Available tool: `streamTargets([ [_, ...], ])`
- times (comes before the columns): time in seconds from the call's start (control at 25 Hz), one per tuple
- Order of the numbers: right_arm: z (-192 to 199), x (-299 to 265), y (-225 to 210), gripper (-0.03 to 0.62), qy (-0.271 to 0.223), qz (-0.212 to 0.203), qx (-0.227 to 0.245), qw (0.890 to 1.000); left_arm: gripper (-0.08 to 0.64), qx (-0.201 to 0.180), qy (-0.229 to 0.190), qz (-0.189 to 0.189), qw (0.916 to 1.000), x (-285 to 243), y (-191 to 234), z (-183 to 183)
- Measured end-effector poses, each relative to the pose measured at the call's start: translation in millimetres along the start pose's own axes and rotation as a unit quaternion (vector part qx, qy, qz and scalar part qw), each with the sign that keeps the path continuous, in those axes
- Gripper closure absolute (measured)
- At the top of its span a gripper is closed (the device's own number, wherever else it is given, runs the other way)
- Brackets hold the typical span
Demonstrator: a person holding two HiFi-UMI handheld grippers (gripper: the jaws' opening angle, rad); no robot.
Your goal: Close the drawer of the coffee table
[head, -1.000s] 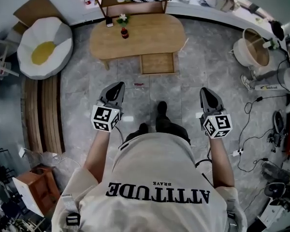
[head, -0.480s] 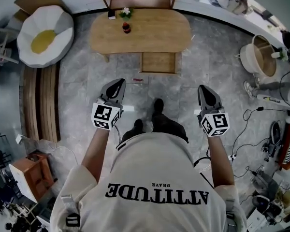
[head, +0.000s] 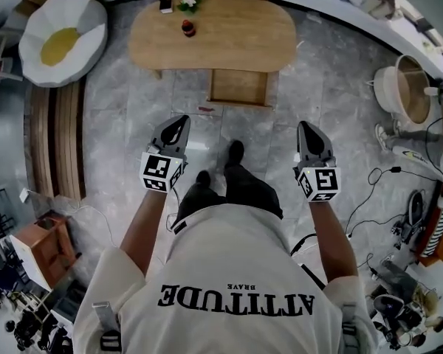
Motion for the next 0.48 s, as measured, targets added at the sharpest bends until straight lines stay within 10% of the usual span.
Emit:
streamTargets([
  [0.48,74,-48,-31,0.574,0.051,-0.039,-0.032,0.997,0.538,0.027,0.028,-0.034,0.9987,-63,-5,39],
])
Point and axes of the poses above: the fingertips, and each gripper's own axes: x backward along the fingers, y to its left, z out of its underside, the point moved 2 cm from there along x, backward along the fingers, and after that the axes turned 3 degrees about -z, right-handed, at the moved point
